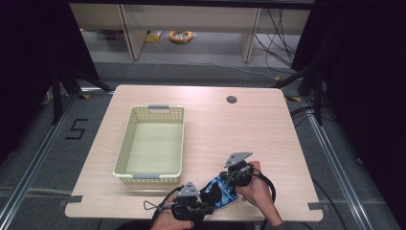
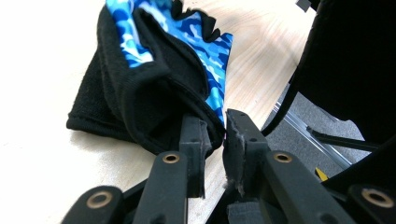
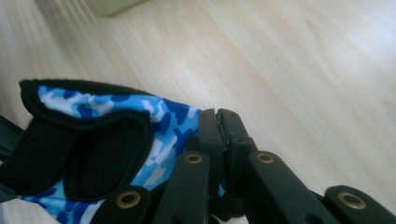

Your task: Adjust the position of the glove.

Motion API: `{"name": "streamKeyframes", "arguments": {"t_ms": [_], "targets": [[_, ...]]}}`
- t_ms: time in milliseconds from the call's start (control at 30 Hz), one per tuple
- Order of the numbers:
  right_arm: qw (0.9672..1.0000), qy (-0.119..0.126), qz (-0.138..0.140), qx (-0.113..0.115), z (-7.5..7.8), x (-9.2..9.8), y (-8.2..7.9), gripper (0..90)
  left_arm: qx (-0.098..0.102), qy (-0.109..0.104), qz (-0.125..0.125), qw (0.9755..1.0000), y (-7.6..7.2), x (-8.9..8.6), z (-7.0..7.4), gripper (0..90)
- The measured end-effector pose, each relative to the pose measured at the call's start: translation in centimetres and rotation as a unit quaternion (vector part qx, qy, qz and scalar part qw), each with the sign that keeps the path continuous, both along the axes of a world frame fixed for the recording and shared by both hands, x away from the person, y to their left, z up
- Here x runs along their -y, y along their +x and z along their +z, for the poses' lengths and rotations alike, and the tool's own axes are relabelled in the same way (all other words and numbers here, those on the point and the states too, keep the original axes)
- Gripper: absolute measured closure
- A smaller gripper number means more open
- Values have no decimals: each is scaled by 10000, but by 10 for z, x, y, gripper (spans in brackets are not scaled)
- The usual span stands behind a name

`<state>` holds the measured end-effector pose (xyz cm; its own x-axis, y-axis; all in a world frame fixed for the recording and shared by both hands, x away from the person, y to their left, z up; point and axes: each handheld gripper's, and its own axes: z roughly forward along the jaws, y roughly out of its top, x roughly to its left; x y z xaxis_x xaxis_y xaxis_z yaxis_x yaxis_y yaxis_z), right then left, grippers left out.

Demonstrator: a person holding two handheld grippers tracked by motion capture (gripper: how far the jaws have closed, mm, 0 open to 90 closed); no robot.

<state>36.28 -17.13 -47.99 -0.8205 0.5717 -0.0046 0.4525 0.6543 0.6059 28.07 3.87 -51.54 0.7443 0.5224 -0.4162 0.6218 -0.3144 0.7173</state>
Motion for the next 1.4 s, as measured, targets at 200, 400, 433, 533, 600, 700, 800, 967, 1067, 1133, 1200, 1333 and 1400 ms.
{"name": "streamKeyframes", "arguments": {"t_ms": [200, 400, 433, 533, 600, 700, 800, 967, 1067, 1133, 1200, 1333, 1400], "targets": [[9993, 77, -237, -292, -11, 3, 2, 878, 119, 107, 59, 9999, 1, -1, -1, 739], [9983, 36, -448, -362, -11, 5, -1, 848, 166, 237, -50, 9996, 7, -5, -1, 726], [9979, 95, -531, -360, -12, 5, -2, 827, 115, 226, -7, 9997, 7, -4, -1, 724], [9975, 113, -629, -285, -12, 9, -5, 783, 277, 312, -100, 9991, 8, -4, 0, 720], [9974, 34, -648, -299, -9, 13, -7, 755, 389, 393, -129, 9984, 8, -5, 0, 714], [9943, 246, -1013, -239, -9, 17, -11, 609, 402, 440, -168, 9981, 10, -6, 1, 695], [9930, 313, -1129, -132, -2, 24, -14, 536, 462, 509, -162, 9975, 9, -7, 3, 651], [9873, 605, -1462, -116, 7, 34, -26, 485, 706, 519, -138, 9961, 4, -8, 9, 539], [9871, 706, -1433, -57, 5, 37, -31, 457, 861, 471, -85, 9951, -1, -9, 13, 491], [9873, 703, -1414, -194, 2, 37, -34, 445, 955, 538, -107, 9939, -3, -11, 15, 460], [9874, 630, -1440, -151, -2, 37, -36, 430, 955, 585, -89, 9937, -4, -13, 15, 434], [9872, 708, -1390, -324, -5, 37, -39, 428, 879, 550, -19, 9946, -5, -19, 15, 401], [9861, 700, -1450, -403, -6, 36, -40, 425, 861, 538, 64, 9948, -1, -26, 17, 388]]}}
